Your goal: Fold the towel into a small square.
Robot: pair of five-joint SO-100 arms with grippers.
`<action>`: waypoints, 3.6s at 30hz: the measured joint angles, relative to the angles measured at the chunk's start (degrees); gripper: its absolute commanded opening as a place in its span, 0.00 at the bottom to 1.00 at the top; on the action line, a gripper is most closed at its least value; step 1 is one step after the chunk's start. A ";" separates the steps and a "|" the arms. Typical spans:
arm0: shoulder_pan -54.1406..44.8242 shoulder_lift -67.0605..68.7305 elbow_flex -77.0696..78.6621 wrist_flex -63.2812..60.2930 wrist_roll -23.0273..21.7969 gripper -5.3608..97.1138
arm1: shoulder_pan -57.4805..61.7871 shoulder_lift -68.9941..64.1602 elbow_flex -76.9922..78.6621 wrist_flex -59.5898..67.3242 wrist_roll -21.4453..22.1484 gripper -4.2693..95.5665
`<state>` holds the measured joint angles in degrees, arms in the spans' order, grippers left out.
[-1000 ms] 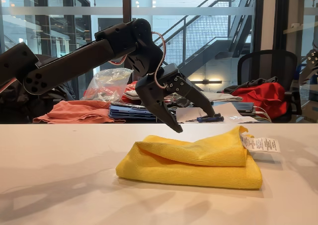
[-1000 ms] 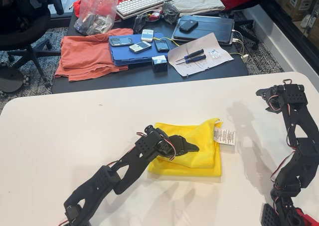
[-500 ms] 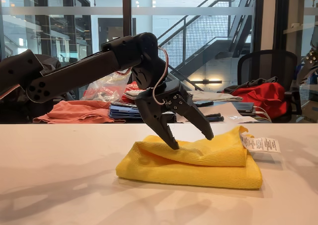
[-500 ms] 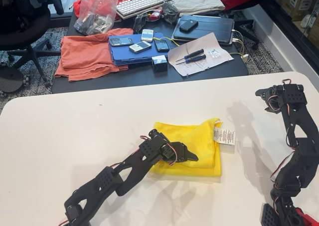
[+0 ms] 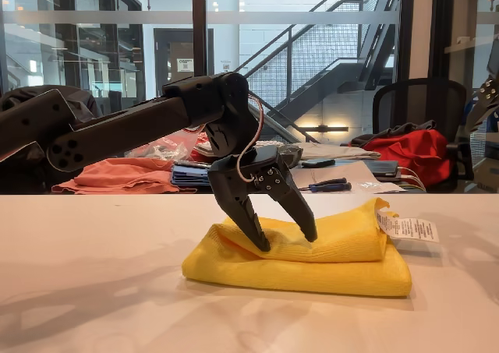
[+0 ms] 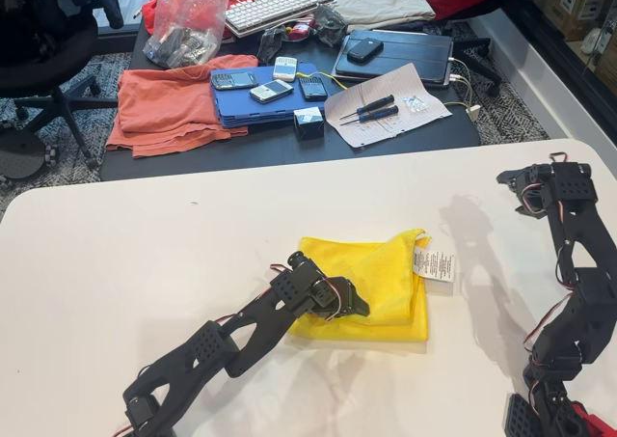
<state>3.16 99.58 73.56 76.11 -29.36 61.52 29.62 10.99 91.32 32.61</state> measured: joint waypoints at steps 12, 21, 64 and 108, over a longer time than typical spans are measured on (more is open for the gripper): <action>0.00 4.75 0.00 0.00 0.00 0.34 | 0.09 -0.88 -0.53 -0.18 5.62 0.06; -2.72 4.75 0.00 0.09 0.00 0.34 | -4.57 5.80 -3.25 -0.26 5.62 0.06; -8.09 7.91 10.28 0.18 -0.35 0.34 | -24.35 3.34 -6.06 -4.39 2.02 0.45; -7.56 7.91 10.28 0.09 -0.18 0.34 | -8.00 3.87 4.39 2.02 -2.11 0.02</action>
<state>-4.39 107.49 83.85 76.20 -29.53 53.53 33.49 15.38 93.34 30.50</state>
